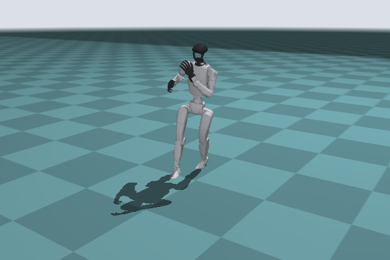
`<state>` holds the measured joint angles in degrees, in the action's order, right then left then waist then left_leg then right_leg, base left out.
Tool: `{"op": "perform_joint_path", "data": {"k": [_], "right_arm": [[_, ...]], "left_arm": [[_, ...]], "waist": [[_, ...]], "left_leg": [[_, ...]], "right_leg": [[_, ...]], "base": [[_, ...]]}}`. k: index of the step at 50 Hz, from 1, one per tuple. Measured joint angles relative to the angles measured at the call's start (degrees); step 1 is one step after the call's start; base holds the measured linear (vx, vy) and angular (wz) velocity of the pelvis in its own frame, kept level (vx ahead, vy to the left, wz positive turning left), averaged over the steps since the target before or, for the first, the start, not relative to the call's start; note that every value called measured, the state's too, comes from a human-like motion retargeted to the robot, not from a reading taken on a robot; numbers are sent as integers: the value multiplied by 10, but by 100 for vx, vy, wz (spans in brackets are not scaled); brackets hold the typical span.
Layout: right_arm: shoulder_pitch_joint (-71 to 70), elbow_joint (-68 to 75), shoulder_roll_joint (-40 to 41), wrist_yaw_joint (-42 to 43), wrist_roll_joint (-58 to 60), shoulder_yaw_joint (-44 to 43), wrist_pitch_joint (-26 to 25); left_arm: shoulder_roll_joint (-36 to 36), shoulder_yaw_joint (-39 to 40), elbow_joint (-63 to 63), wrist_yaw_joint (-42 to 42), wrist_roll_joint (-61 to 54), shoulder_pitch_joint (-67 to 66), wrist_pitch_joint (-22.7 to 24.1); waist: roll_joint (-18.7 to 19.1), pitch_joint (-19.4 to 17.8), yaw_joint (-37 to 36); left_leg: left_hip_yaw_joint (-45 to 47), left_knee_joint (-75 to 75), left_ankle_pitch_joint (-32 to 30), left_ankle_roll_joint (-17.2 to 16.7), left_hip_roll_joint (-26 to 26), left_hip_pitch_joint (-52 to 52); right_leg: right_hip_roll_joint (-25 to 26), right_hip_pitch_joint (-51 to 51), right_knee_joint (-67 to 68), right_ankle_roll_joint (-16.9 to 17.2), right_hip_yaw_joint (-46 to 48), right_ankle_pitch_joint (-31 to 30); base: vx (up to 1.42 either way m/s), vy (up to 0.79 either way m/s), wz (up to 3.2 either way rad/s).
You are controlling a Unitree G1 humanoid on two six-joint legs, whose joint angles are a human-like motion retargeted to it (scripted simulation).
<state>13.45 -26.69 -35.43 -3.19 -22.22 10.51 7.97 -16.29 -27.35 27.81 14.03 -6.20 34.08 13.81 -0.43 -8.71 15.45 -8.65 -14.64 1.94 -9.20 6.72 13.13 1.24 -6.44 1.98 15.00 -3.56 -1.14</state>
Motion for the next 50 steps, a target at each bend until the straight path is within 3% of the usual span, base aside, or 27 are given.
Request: {"op": "perform_joint_path", "data": {"k": [2,3,5,7,8,10,14,18,21,23,25,28,30,32,35,38,40,42,43,45,47,48,50], "right_arm": [[-45,-5,-19,5,8,-2,-1],[-82,-2,-25,13,9,4,1],[-164,12,-22,35,21,15,8],[-242,29,2,68,83,13,9],[-274,34,19,88,123,2,8],[-310,26,73,121,195,-12,-7],[-280,-40,182,146,165,-19,-12],[-251,-62,167,81,126,23,-8],[-216,-60,125,26,126,78,-9],[-193,-38,99,10,128,105,-14],[-175,10,87,21,138,121,-20],[-135,79,88,68,157,115,-21],[-86,72,79,69,122,84,-3],[-33,32,50,39,58,45,15],[23,-7,-7,4,16,-2,19],[45,2,-29,-1,26,-26,6],[47,13,-25,-1,46,-38,-3],[32,23,-13,8,90,-44,-13],[18,30,-7,17,121,-41,-17],[-39,57,0,49,170,-18,-22],[-129,101,7,95,203,22,-33],[-179,122,15,123,221,44,-40],[-260,135,38,176,265,67,-51]], "left_arm": [[-15,27,15,3,24,-32,-7],[-25,43,19,10,38,-48,-11],[-47,69,13,27,56,-75,-20],[-58,89,3,28,49,-111,-26],[-62,95,1,17,34,-134,-21],[-69,118,25,6,-54,-211,-11],[-88,178,95,-9,-281,-404,10],[-99,292,101,-23,-317,-528,26],[-73,323,96,-6,-273,-548,29],[-66,307,77,22,-235,-494,23],[-75,265,30,42,-195,-387,10],[-80,186,-49,67,-162,-186,-1],[-67,152,-68,71,-141,-73,3],[-42,133,-61,69,-102,11,11],[2,98,-47,82,-55,92,22],[48,53,-37,61,-81,113,27],[57,29,-28,29,-102,101,20],[46,17,-15,10,-96,72,7],[35,16,-8,4,-90,51,0],[6,26,-4,-11,-104,-4,-15],[-16,45,-13,-31,-143,-91,-31],[-27,57,-16,-41,-161,-147,-35],[-55,87,-10,-52,-197,-268,-32]], "waist": [[-9,-18,8],[-10,-32,11],[6,-65,9],[18,-91,-19],[10,-96,-44],[0,-96,-90],[-51,-56,-189],[-74,-38,-231],[-37,-61,-205],[-21,-93,-172],[-22,-118,-150],[-34,-116,-120],[-22,-111,-79],[7,-101,-21],[44,-74,54],[43,-47,84],[32,-45,64],[12,-53,44],[-1,-55,43],[10,-76,30],[50,-102,21],[63,-107,17],[73,-107,3]], "left_leg": [[31,-78,-8,10,19,1],[49,-148,-5,17,23,-13],[78,-323,-8,28,0,-69],[102,-462,10,43,-24,-131],[120,-508,42,49,-27,-157],[150,-551,85,77,-48,-205],[198,-421,141,97,-59,-251],[256,-95,113,71,-64,-212],[358,56,65,33,-99,-149],[393,30,99,41,-108,-119],[366,-50,176,63,-110,-117],[321,-142,250,80,-96,-151],[288,-150,257,67,-90,-151],[243,-119,228,45,-87,-134],[186,-46,137,14,-75,-93],[156,20,19,-10,-40,-29],[157,16,-30,-24,-36,13],[153,-51,-56,-7,-11,30],[150,-100,-73,13,15,24],[172,-270,-60,28,-3,-26],[198,-442,5,47,-68,-96],[204,-505,41,56,-92,-134],[204,-574,107,68,-115,-195]], "right_leg": [[-1,23,4,-8,-20,-12],[-4,37,20,-32,-14,-4],[15,46,93,-112,1,67],[27,27,204,-146,9,140],[16,14,261,-125,14,170],[2,30,276,-119,14,181],[-48,104,172,-73,4,93],[-72,154,104,-17,-29,-62],[-34,196,127,-28,-82,-119],[-16,197,219,-61,-101,-95],[-30,139,388,-112,-67,-15],[-95,7,574,-182,1,78],[-96,-49,597,-201,27,116],[-66,-75,525,-179,49,118],[-32,-77,307,-105,86,69],[-24,-58,90,-18,128,10],[20,-45,13,0,129,12],[34,-16,-11,-2,82,-15],[13,2,-13,-8,55,-46],[20,22,34,-110,40,-11],[48,-5,166,-180,40,92],[52,-25,234,-179,42,131],[42,-29,299,-144,42,172]], "base": [[80,-4,26],[76,1,26],[72,1,26],[72,4,10],[75,6,0],[80,8,2],[86,16,6],[87,34,39],[83,38,113],[75,34,168],[68,28,143],[69,23,129],[77,24,179],[86,25,201],[98,17,159],[108,1,75],[111,-24,-37],[106,3,-27],[99,29,5],[92,21,-21],[87,15,-39],[87,16,-24],[90,13,-12]]}}
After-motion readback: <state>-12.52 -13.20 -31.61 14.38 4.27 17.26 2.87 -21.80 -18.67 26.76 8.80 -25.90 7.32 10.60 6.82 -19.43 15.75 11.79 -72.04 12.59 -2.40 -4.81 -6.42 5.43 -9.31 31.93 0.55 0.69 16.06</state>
